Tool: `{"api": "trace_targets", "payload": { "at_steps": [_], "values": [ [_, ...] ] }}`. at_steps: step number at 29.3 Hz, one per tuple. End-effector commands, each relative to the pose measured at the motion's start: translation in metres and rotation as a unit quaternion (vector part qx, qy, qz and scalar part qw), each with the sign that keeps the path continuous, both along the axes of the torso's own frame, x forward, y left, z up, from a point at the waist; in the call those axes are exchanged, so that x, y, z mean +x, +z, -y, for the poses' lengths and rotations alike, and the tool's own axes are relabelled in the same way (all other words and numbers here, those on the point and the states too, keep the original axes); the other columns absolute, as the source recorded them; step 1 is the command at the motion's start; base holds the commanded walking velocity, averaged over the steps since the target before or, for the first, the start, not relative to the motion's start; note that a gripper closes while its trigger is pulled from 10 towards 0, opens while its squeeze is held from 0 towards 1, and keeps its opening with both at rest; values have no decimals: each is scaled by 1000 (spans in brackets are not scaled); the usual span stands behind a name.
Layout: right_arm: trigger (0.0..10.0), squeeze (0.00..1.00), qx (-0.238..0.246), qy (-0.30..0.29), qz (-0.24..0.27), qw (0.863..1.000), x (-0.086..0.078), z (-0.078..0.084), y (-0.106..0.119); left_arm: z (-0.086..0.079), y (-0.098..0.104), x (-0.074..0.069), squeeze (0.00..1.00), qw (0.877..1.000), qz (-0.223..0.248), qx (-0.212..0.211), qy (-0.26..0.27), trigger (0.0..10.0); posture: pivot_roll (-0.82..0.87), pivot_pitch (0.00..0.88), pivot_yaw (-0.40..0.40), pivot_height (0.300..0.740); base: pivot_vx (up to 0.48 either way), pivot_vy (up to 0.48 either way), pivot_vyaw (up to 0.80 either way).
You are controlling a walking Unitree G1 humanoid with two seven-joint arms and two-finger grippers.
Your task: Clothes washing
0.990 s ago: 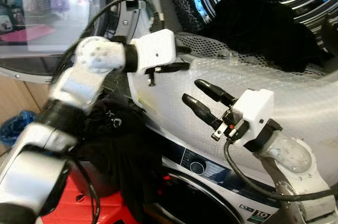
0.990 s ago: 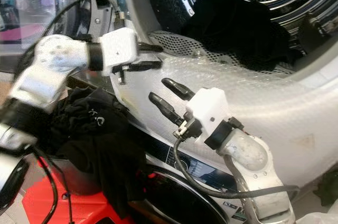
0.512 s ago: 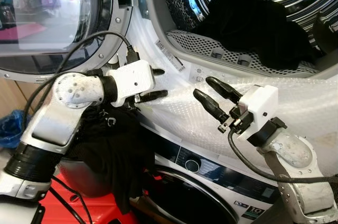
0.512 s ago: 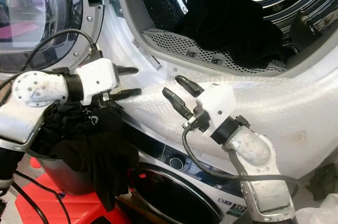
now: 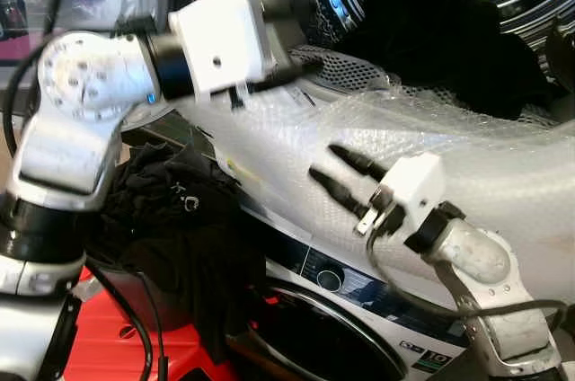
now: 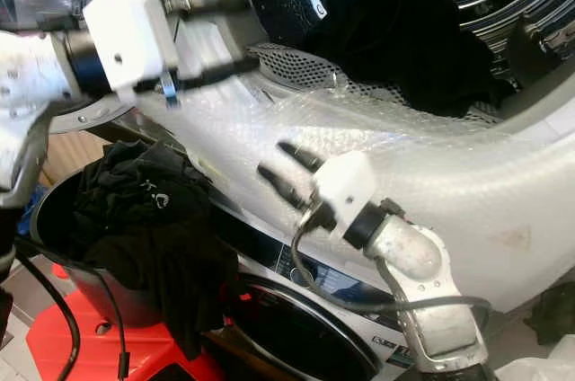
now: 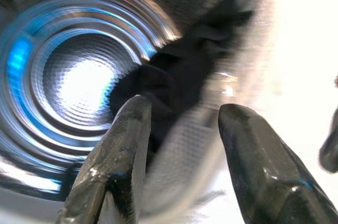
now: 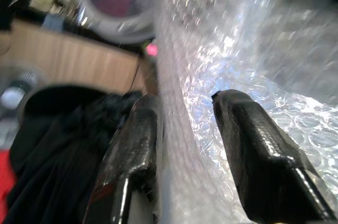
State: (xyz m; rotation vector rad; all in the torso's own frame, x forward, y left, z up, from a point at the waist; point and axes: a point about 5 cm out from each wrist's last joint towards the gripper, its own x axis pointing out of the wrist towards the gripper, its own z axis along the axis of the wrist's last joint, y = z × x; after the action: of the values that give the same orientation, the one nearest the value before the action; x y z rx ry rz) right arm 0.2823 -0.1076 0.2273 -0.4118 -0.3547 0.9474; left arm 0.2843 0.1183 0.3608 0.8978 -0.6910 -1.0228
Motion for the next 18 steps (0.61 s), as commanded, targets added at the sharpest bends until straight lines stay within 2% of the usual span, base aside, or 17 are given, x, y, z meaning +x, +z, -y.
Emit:
{"api": "trace_targets", "payload": {
  "at_steps": [1, 3, 5, 6, 7, 9, 13, 17, 18],
  "values": [
    [10000, 0, -26, 9, 4, 1000, 2, -7, -5, 3, -4, -7, 0, 999, -21, 16, -20, 10000, 194, 134, -53, 740, 0, 0, 0],
    [10000, 0, -13, -31, 31, 999, 19, -22, 4, -1, -10, -12, 0, 998, -55, 22, -31, 10000, 195, 139, -55, 740, 0, 0, 0],
    [10000, 0, 4, -86, 47, 995, 34, -28, 12, -3, -11, -14, 0, 997, -58, 23, -33, 10000, 195, 139, -55, 740, 0, 0, 0],
    [10000, 0, 43, -156, 51, 985, 51, -32, 22, -4, -7, -15, 0, 998, -51, 12, -27, 10000, 202, 137, -61, 740, 0, 0, 0],
    [10000, 0, 52, -171, 51, 983, 55, -32, 24, -4, -6, -15, 0, 998, -49, 9, -26, 10000, 202, 137, -61, 740, 0, 0, 0],
    [10000, 0, 98, -229, 72, 966, 66, -31, 37, -5, 1, -18, 0, 999, -33, 3, -24, 10000, 216, 139, -68, 740, 0, 0, 0],
    [10000, 0, 152, -274, 90, 945, 73, -22, 53, -9, -1, -23, 0, 999, -45, 17, -20, 10000, 227, 142, -71, 740, 0, 0, 0],
    [10000, 0, 208, -230, 106, 945, 64, -13, 67, -15, -16, -27, 0, 996, -87, 35, -15, 10000, 228, 145, -71, 740, 0, 0, 0],
    [10000, 0, 210, -227, 107, 945, 63, -12, 68, -16, -17, -27, 0, 995, -89, 36, -14, 10000, 228, 145, -71, 740, 0, 0, 0]
  ]
}}
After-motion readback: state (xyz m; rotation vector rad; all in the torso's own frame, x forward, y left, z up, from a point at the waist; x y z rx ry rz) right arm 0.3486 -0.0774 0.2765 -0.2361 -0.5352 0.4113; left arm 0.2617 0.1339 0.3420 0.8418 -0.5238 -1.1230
